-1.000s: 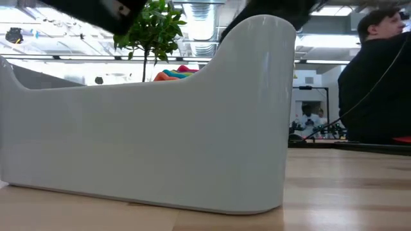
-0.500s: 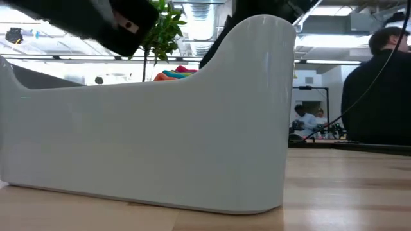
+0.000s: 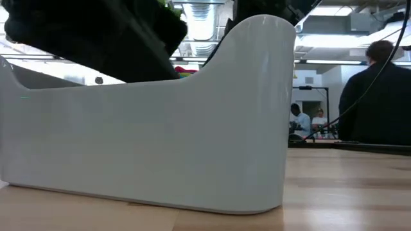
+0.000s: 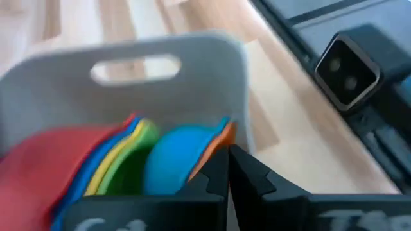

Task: Nest measuring cups in basket
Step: Adjust the stacked measuring cups in the gray bin

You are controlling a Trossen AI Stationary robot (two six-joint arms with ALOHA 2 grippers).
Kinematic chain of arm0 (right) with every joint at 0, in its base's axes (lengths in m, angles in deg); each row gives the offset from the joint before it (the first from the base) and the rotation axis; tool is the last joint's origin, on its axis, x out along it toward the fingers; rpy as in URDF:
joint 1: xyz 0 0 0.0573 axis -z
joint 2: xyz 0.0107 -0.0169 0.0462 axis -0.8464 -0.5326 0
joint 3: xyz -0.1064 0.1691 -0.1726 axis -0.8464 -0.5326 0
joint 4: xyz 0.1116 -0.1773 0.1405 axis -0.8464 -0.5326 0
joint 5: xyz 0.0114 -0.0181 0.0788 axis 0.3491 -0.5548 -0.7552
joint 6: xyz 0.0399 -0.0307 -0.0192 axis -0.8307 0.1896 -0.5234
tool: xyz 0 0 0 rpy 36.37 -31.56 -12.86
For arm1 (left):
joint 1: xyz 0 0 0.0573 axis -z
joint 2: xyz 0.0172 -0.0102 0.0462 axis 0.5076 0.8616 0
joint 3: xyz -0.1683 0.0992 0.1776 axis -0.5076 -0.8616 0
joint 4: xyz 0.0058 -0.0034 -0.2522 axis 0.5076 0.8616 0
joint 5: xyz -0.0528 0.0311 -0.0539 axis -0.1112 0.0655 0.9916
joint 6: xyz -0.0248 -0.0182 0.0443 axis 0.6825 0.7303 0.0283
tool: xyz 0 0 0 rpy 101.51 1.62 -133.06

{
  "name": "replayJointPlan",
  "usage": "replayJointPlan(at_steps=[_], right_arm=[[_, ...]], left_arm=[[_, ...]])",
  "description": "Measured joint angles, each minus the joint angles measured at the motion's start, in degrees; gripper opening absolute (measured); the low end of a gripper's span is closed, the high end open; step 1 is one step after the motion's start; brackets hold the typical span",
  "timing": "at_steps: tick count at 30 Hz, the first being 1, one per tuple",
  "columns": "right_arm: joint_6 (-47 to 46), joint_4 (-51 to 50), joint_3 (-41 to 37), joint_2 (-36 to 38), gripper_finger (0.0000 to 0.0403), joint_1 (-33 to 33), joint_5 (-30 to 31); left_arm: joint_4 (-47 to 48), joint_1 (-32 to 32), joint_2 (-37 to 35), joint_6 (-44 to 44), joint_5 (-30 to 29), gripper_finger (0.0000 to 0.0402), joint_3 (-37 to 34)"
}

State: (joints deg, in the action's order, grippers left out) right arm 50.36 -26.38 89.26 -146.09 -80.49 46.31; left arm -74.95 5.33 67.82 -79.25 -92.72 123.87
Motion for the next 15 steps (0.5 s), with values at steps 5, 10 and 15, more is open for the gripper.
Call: replayJointPlan(at_steps=[5, 10, 15], right_arm=[[0.0, -1.1, 0.0, 0.0, 0.0069, 0.4, 0.1], [-1.1, -3.2, 0.0, 0.0, 0.0069, 0.4, -0.2], [-1.4, -3.7, 0.0, 0.0, 0.0069, 0.3, -0.3]], left_arm=[[6.2, 0.0, 3.6, -0.7, -1.3, 0.0000, 5.9], [13.1, 0.6, 5.4, 0.5, -7.8, 0.0000, 8.4], [15.5, 0.7, 5.4, 3.8, -14.8, 0.0000, 8.4]])
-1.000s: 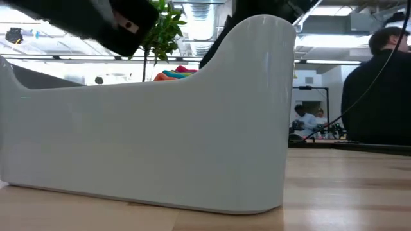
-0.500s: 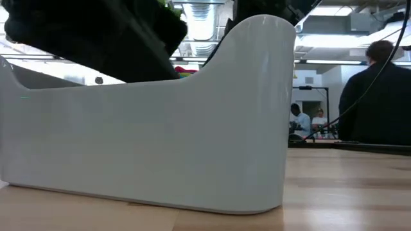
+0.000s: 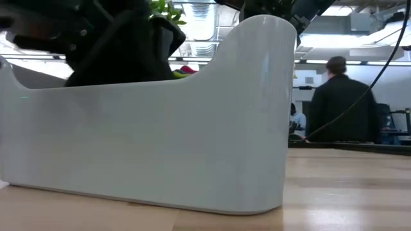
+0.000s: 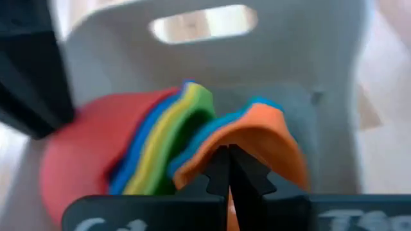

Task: Nest measuring cups in basket
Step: Adjust the stacked measuring cups in the gray bin

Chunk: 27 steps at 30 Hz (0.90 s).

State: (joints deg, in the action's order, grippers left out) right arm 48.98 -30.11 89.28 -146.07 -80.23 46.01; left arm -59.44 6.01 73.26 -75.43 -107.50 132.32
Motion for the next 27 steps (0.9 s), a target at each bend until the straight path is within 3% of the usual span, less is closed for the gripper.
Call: replayJointPlan(at_steps=[15, 18, 27], right_arm=[[-4.9, -0.9, 0.0, 0.0, 0.0069, 0.4, -5.9], [-5.2, -1.0, 0.0, 0.0, 0.0069, 0.5, -7.0], [-5.2, -0.2, -0.1, 0.0, 0.0069, 0.4, -10.7]], left_arm=[[2.1, 1.0, 0.0, 3.8, -9.1, 0.0000, 0.0], [2.4, 1.5, 0.0, 1.9, -12.8, 0.0000, 0.0], [8.6, 1.5, -0.1, -4.9, -16.1, 0.0000, 7.0]])
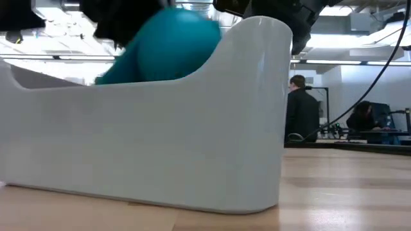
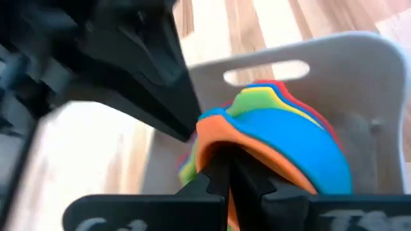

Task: Nest measuring cups in basket
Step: Adjust the stacked measuring cups in the gray bin

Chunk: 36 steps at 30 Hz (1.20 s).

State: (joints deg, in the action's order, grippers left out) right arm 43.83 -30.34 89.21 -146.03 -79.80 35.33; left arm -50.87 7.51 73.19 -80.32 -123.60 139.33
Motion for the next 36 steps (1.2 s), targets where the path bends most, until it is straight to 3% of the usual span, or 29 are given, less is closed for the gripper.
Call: replayJointPlan(at_steps=[9, 26, 36], right_arm=[[-2.8, 2.2, 0.1, 0.0, 0.0069, -0.1, -5.6], [-1.8, 0.3, 0.2, -0.1, 0.0069, 1.3, -4.2], [-1.7, -0.3, 0.2, -0.1, 0.0069, 1.2, -4.1]], left_arm=[[3.4, -1.9, -0.2, -0.4, 4.5, 0.0000, 1.9], [6.3, 0.3, -0.1, 1.8, 9.2, 0.0000, 5.5], [8.7, 0.3, -0.1, 4.8, 17.2, 0.0000, 6.4]])
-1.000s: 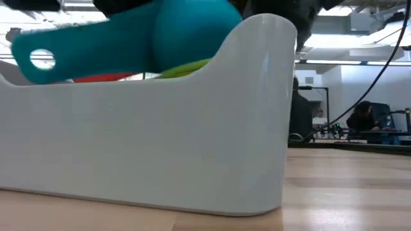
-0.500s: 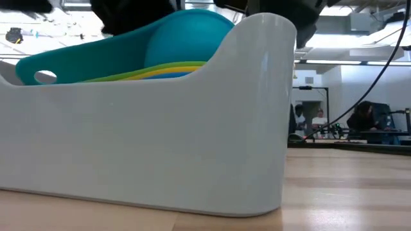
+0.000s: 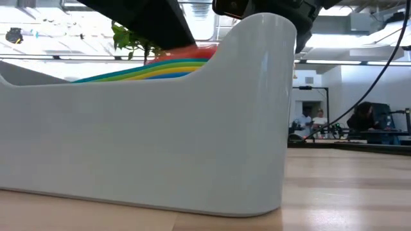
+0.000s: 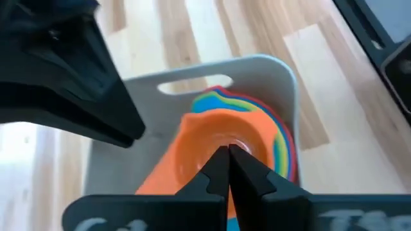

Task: Nest measuring cups in basket
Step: Adjust the stacked measuring cups in the gray bin

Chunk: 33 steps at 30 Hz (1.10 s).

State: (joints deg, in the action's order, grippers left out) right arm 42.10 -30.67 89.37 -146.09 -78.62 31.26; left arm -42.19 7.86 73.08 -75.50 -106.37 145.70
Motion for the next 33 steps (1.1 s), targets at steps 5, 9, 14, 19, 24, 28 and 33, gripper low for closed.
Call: replayJointPlan(at_steps=[5, 9, 14, 19, 24, 28, 33], right_arm=[[1.3, -0.1, 0.0, 0.0, 0.0069, -0.2, 0.0], [3.3, -1.7, 2.6, 0.0, 0.0069, 0.2, 0.1], [5.9, -2.8, 5.0, 0.0, 0.0069, 0.3, 1.9], [5.4, -4.2, 5.2, -1.1, 0.0069, 0.1, 5.2], [5.4, -2.5, 5.8, -3.9, 0.0069, -0.2, 6.5], [5.4, -5.8, 7.5, -6.0, 0.0069, -0.2, 7.7], [6.4, -8.4, 10.9, -7.8, 0.0069, 0.3, 7.6]], left_arm=[[2.0, 0.4, 0.1, -0.8, -2.4, 0.0000, 1.3], [12.4, 0.9, 0.1, -0.2, -6.4, 0.0000, 6.6], [24.9, 1.5, 0.1, 8.8, -2.6, 0.0000, 10.2], [27.0, 3.4, 0.1, 16.2, 0.0, 0.0000, 6.5], [39.3, 7.0, 0.1, 26.1, -2.9, 0.0000, 5.7], [55.9, 10.3, 0.0, 37.2, -4.6, 0.0000, 7.0], [61.3, 14.1, -1.2, 43.9, -3.8, 0.0000, 5.2]])
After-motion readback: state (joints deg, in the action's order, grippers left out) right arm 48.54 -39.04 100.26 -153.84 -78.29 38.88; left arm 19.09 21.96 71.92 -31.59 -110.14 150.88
